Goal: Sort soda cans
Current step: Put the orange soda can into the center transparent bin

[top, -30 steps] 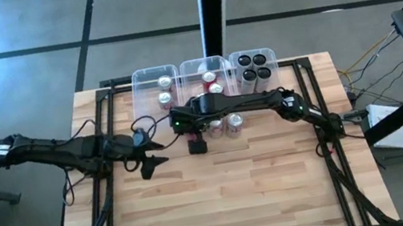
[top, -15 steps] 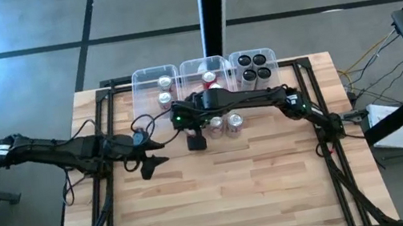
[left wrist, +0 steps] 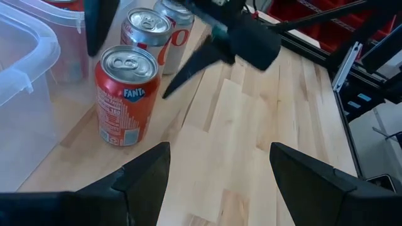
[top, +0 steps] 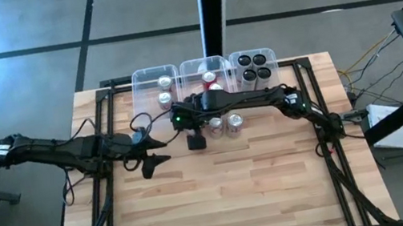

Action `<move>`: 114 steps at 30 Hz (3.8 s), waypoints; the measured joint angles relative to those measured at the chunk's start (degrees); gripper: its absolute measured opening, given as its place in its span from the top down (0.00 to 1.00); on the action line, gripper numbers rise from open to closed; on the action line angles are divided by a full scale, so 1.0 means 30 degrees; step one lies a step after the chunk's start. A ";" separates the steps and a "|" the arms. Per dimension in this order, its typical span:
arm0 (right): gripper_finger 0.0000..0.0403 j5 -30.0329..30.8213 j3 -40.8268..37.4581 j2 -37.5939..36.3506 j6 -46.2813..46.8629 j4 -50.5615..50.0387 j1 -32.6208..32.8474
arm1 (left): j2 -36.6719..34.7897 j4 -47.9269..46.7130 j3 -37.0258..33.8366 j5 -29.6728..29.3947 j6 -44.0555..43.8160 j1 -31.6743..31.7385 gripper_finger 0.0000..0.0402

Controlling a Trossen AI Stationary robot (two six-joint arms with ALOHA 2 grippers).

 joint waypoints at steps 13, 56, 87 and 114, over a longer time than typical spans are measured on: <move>0.13 -0.0866 -0.1133 -0.0002 0.0390 0.0247 0.0062 | 0.0000 -0.0037 0.0000 0.0024 -0.0206 0.0000 0.36; 0.09 -0.0626 -0.1155 0.0933 0.1550 -0.0319 0.0720 | -0.1268 -0.6325 0.4102 -0.1851 0.1843 -0.0007 0.36; 0.26 0.2725 0.1147 -0.5971 0.3394 0.0560 -0.2280 | -0.2900 -0.8671 1.1092 -0.2062 0.5329 0.0000 0.36; 0.26 0.3241 0.1038 -0.1304 0.4601 0.0341 -0.6287 | -0.2718 -1.2293 1.0137 -0.4662 0.2004 0.0000 0.36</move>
